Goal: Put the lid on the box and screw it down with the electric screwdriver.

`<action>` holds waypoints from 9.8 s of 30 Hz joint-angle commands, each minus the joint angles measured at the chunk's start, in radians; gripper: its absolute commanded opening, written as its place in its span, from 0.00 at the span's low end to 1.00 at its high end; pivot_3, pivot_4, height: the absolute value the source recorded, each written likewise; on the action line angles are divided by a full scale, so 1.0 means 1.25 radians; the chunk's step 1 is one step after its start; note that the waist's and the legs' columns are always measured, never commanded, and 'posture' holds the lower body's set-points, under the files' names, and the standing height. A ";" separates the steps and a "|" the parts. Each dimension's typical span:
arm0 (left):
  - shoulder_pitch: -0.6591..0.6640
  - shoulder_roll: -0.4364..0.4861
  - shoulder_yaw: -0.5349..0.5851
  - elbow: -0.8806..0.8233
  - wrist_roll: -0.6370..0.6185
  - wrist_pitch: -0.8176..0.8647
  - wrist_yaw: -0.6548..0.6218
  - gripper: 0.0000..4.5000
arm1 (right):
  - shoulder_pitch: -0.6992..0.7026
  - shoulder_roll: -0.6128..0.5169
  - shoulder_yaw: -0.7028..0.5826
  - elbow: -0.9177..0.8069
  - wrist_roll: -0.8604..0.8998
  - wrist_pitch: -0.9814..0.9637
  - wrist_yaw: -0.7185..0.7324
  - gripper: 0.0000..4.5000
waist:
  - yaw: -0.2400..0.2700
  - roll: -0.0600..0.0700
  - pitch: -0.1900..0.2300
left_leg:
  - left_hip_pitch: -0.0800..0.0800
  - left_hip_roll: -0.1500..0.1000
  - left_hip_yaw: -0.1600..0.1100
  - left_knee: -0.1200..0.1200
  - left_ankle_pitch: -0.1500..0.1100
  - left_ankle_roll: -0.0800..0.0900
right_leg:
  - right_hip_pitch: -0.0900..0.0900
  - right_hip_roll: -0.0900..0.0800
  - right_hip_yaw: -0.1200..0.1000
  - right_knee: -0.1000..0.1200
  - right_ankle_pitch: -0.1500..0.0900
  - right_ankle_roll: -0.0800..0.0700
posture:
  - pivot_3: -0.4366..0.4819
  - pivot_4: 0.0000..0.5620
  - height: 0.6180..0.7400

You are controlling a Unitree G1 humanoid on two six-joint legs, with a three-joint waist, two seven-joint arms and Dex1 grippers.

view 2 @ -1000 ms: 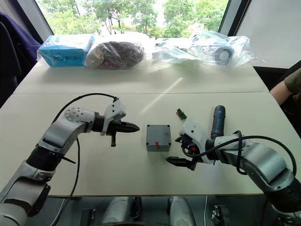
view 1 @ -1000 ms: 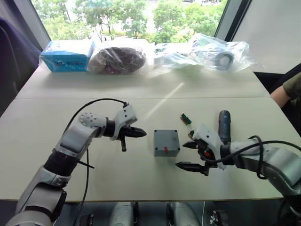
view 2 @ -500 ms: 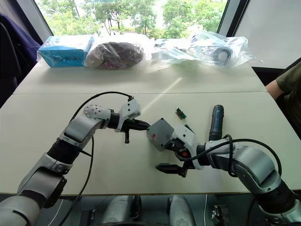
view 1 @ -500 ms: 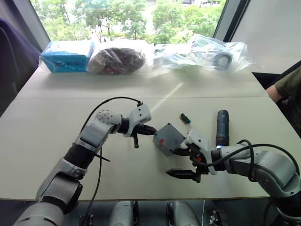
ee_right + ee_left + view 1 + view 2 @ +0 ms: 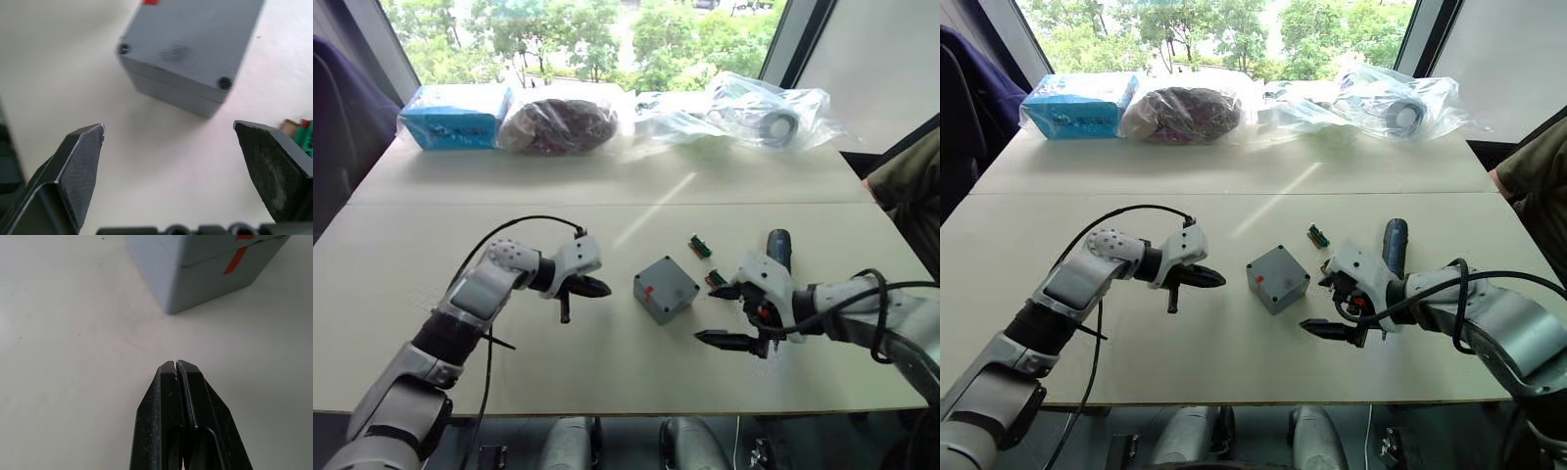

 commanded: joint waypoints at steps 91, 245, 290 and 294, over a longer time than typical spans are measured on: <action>-0.069 -0.058 0.111 -0.122 -0.158 0.124 0.026 0.00 | -0.009 0.213 -0.140 0.181 -0.100 -0.055 -0.142 0.56 | -0.001 0.000 0.000 | 0.000 0.000 0.000 0.000 0.000 0.000 | 0.000 0.001 0.001 0.001 0.000 0.000 | 0.48 0.27 1.00; -0.027 0.005 0.098 -0.173 -0.195 0.130 0.046 0.00 | -0.054 0.237 -0.086 0.070 -0.060 -0.036 -0.064 0.01 | -0.001 0.000 0.000 | 0.000 0.000 0.000 0.000 0.000 0.000 | 0.000 0.001 0.000 0.001 0.000 0.000 | 0.48 0.27 1.00; -0.122 -0.095 -0.023 -0.173 -0.128 -0.041 -0.053 0.00 | -0.415 -0.067 -0.069 0.743 0.380 0.507 -0.365 0.98 | -0.005 0.000 0.000 | 0.000 0.000 0.002 0.000 0.000 0.000 | -0.001 0.001 0.002 0.000 0.000 0.000 | 0.48 0.27 1.00; -0.109 -0.097 -0.018 -0.188 -0.128 -0.027 -0.037 0.00 | -0.435 -0.050 -0.003 0.744 0.333 0.507 -0.335 0.98 | 0.000 0.000 0.000 | 0.000 0.000 0.002 -0.001 0.000 0.001 | -0.002 0.001 0.002 0.000 0.000 0.000 | 0.48 0.27 1.00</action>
